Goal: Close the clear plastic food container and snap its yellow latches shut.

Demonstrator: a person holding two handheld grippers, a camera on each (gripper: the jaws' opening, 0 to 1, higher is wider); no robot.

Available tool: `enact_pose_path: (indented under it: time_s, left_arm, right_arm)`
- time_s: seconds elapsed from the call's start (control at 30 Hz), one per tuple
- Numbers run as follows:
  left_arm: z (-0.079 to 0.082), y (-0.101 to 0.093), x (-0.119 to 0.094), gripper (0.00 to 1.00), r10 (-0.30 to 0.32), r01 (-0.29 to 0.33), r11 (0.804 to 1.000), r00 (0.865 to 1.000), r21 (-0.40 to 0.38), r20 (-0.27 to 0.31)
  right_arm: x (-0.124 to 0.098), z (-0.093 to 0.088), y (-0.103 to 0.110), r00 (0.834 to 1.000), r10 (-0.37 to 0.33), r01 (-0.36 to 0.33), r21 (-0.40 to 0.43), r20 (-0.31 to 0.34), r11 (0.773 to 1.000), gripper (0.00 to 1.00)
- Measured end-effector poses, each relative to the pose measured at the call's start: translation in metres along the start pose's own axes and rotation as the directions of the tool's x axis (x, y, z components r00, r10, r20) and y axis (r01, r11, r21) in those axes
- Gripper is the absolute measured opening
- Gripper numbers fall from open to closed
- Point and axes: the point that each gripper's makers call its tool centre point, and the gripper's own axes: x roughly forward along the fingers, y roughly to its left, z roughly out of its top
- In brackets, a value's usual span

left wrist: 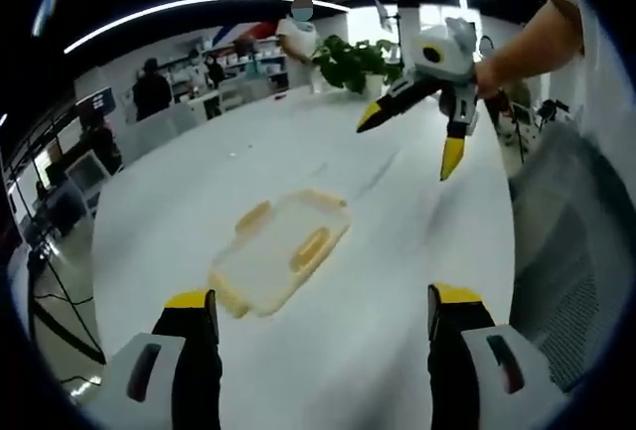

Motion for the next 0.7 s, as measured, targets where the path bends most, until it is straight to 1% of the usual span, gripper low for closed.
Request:
enact_pose_path:
  time_s: [0.17,0.47,0.7]
  left_arm:
    - [-0.002,0.005,0.003,0.86,-0.013,0.013,1.000,1.000,0.020,-0.015]
    - [-0.007,0.017,0.008,0.85,-0.039,0.042,0.998,0.998,0.053,-0.045]
    - [-0.012,0.026,0.011,0.84,-0.055,0.060,0.996,0.996,0.072,-0.065]
  right_arm:
    - [0.005,0.002,-0.005,1.000,0.010,-0.010,-0.009,-0.006,1.000,0.82]
    - [0.020,0.000,-0.011,0.997,0.051,-0.054,-0.070,-0.053,0.996,0.81]
    - [0.028,0.004,-0.019,0.996,0.063,-0.068,-0.078,-0.063,0.995,0.80]
